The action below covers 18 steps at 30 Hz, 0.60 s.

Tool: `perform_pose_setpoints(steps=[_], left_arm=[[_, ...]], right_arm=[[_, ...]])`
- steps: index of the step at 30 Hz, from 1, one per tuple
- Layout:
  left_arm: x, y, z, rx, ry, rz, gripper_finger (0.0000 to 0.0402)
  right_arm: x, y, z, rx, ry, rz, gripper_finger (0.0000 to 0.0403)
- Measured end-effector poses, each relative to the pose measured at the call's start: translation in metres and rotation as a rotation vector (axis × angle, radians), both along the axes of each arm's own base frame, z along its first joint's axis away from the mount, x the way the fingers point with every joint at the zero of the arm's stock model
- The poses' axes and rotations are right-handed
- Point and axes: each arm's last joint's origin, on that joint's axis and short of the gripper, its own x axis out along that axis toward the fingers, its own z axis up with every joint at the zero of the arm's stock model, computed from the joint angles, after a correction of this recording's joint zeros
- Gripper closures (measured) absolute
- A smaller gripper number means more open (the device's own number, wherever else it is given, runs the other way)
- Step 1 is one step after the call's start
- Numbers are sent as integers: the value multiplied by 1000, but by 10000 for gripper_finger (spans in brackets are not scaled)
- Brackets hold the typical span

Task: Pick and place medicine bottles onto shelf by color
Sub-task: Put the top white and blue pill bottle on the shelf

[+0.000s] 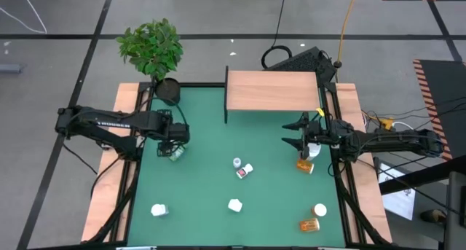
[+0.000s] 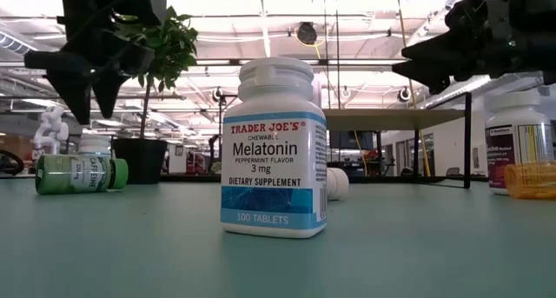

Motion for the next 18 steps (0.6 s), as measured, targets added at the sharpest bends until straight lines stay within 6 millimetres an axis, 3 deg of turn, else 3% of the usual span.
perform_pose_setpoints(steps=[7, 12, 18], left_arm=[[-1, 2, -15, 18, 67, -203, 105], [-9, 2, -33, -11, 119, -228, 105], [-11, 2, -42, -10, 98, -179, 105]], right_arm=[[0, 0, 0, 5, 0, 8, 167], [0, 0, 0, 7, 0, 11, 167], [0, 0, 0, 8, -1, 12, 167]])
